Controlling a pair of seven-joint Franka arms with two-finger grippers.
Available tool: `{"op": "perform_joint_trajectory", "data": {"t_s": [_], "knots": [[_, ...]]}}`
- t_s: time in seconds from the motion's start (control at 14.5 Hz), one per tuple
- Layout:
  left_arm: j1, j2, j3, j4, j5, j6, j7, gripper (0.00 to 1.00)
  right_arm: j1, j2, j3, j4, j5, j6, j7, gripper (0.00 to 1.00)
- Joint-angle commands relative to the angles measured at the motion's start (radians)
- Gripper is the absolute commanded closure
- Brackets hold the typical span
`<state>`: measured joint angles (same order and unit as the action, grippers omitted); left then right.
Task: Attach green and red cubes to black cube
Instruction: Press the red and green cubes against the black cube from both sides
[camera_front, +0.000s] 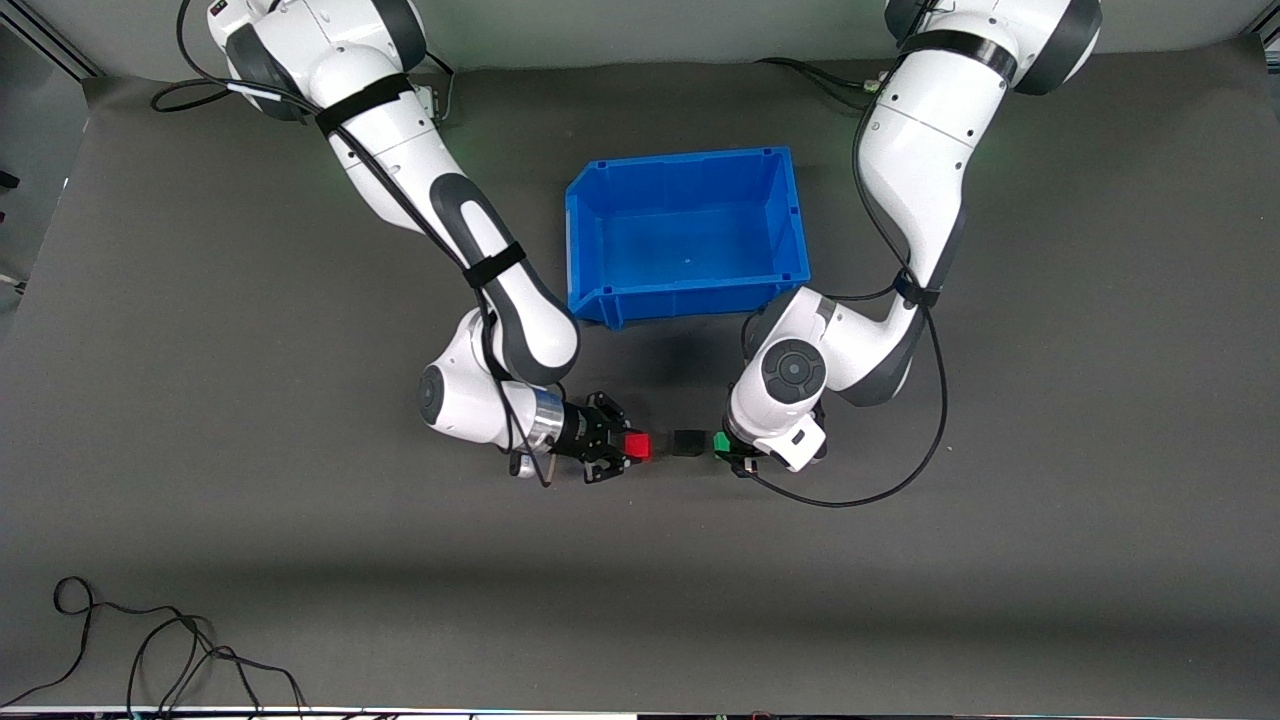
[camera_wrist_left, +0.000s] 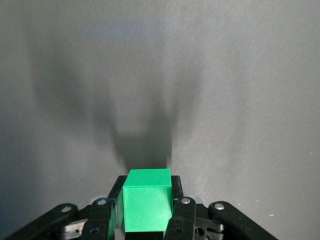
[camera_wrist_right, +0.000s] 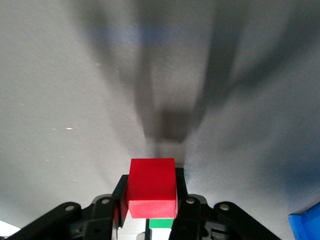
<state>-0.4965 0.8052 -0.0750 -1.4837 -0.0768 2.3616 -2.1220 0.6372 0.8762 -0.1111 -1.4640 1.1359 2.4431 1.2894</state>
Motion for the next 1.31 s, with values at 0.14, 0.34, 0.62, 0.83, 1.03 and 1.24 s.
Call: {"op": "perform_joint_trajectory", "data": {"t_s": [0.14, 0.34, 0.62, 0.83, 1.03, 1.24], "knots": [[-0.011, 0.051, -0.008, 0.071, -0.02, -0.012, -0.021, 1.0, 0.039, 0.03, -0.013, 0.025, 0.025, 0.013, 0.019, 0.78], [-0.016, 0.055, -0.019, 0.072, -0.02, -0.01, -0.024, 1.0, 0.055, 0.04, -0.013, 0.027, 0.024, 0.031, 0.018, 0.78], [-0.017, 0.057, -0.02, 0.083, -0.024, -0.01, -0.024, 1.0, 0.07, 0.05, -0.013, 0.028, 0.024, 0.04, 0.019, 0.78], [-0.022, 0.057, -0.019, 0.083, -0.023, -0.01, -0.023, 1.0, 0.071, 0.052, -0.013, 0.03, 0.024, 0.042, 0.019, 0.78], [-0.037, 0.057, -0.019, 0.083, -0.011, -0.028, -0.019, 1.0, 0.081, 0.049, -0.013, 0.033, 0.022, 0.042, 0.03, 0.78], [-0.043, 0.057, -0.019, 0.083, 0.012, -0.034, -0.015, 1.0, 0.081, 0.049, -0.015, 0.043, 0.022, 0.042, 0.034, 0.78]]}}
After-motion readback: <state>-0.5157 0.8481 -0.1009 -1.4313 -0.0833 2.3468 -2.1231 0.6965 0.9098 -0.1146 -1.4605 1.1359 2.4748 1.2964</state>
